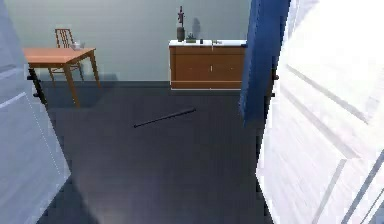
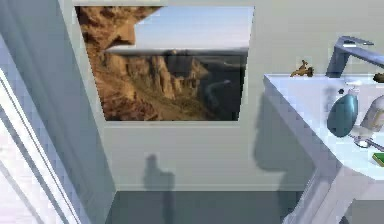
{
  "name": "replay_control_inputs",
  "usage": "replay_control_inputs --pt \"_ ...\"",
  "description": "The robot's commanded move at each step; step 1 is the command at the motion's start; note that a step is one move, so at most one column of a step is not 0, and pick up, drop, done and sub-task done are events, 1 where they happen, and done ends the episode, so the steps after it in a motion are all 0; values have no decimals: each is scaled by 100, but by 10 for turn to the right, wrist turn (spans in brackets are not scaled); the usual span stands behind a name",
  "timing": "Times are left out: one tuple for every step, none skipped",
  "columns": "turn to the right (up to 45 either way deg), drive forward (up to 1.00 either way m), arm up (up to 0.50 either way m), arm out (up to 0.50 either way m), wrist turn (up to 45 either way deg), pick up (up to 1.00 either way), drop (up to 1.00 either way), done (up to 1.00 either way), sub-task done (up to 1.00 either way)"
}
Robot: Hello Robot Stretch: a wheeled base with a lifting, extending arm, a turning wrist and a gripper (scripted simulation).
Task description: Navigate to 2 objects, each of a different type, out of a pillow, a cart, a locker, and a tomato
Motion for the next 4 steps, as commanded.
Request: replay_control_inputs --pt "30 0 0 0 0 0 0 0 0" --pt "0 100 0 0 0 0 0 0 0" --pt "30 0 0 0 0 0 0 0 0" --pt "0 50 0 0 0 0 0 0 0"
